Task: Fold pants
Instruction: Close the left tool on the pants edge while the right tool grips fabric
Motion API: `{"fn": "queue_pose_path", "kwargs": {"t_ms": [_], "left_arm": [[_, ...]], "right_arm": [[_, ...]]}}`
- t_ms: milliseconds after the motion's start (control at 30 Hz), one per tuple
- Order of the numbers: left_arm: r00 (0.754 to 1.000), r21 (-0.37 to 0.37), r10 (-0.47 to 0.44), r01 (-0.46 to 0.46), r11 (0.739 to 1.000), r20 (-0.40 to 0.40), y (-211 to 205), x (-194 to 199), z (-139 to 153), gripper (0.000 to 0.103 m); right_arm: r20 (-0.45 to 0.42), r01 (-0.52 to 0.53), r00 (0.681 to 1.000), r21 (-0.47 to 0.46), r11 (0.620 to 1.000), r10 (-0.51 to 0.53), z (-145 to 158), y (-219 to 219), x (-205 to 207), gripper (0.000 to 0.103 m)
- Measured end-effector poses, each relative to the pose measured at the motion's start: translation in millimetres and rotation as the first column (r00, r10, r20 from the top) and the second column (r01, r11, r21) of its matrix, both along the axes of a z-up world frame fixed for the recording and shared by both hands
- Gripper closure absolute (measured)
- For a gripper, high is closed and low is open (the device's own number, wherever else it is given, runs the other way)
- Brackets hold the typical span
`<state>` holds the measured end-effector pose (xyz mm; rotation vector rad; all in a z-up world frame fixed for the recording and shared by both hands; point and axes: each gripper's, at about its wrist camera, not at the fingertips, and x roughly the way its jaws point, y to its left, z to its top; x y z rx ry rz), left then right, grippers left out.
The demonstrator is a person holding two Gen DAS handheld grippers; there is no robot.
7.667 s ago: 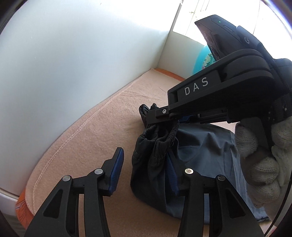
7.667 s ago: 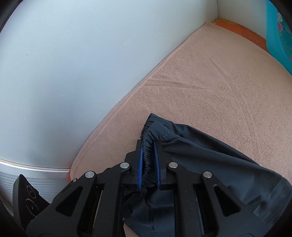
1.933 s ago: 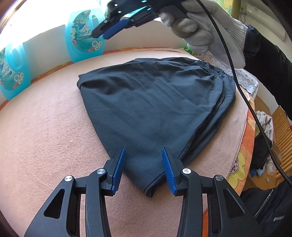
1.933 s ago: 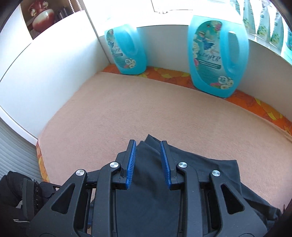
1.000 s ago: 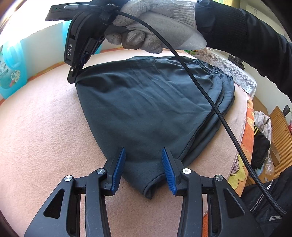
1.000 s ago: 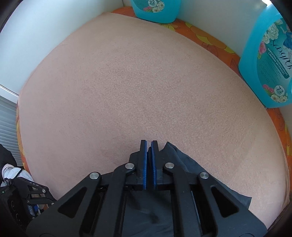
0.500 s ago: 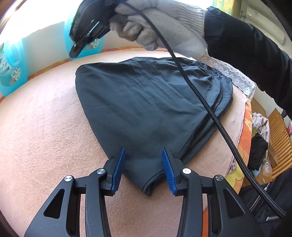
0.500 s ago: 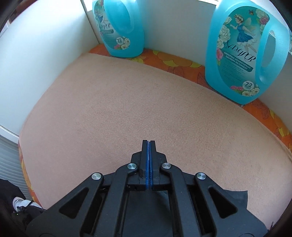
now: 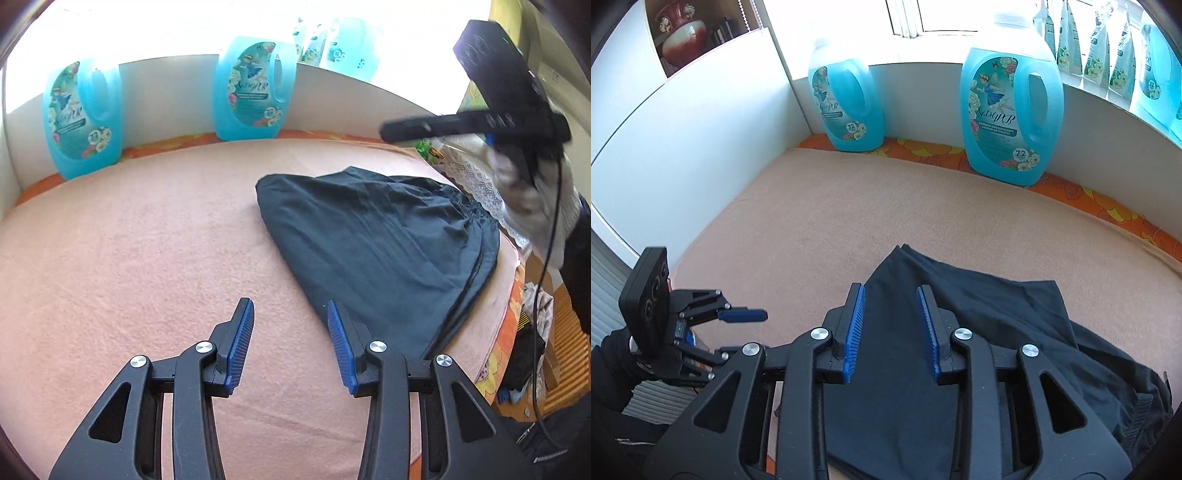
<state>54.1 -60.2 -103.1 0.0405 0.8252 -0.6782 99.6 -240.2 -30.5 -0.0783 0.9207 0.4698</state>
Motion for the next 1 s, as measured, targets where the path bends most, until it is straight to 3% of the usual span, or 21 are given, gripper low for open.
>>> {"fn": "queue_pose_path", "kwargs": {"t_ms": [167, 333, 533, 733, 833, 900, 1000], "left_arm": [[0.999, -0.055, 0.033, -0.034, 0.998, -0.028, -2, 35, 14, 0.062], [0.999, -0.064, 0.027, -0.029, 0.998, -0.034, -20, 66, 20, 0.058], [0.99, -0.089, 0.013, -0.026, 0.996, -0.138, -41, 104, 1, 0.058], [0.983, -0.047, 0.025, -0.035, 0.998, -0.182, -52, 122, -25, 0.058], [0.971, -0.084, 0.028, -0.049, 0.995, -0.239, -51, 131, -37, 0.058], [0.967, -0.099, 0.028, -0.055, 0.994, -0.252, -51, 134, -42, 0.058], [0.965, -0.134, 0.023, -0.06, 0.989, -0.263, -52, 139, -45, 0.058]], "right_arm": [[-0.024, -0.024, 0.999, 0.039, 0.999, 0.025, -28, 9, -61, 0.068], [0.003, -0.026, 1.0, -0.007, 1.0, 0.026, -55, 29, -100, 0.066], [-0.012, -0.034, 0.999, 0.035, 0.999, 0.034, -75, 46, -119, 0.053], [-0.015, -0.041, 0.999, -0.046, 0.998, 0.04, -98, 72, -125, 0.053], [0.003, -0.039, 0.999, -0.102, 0.994, 0.04, -107, 83, -130, 0.051], [0.014, -0.022, 1.0, -0.115, 0.993, 0.024, -111, 86, -132, 0.043], [0.028, 0.019, 0.999, -0.14, 0.99, -0.016, -116, 89, -134, 0.043]]}}
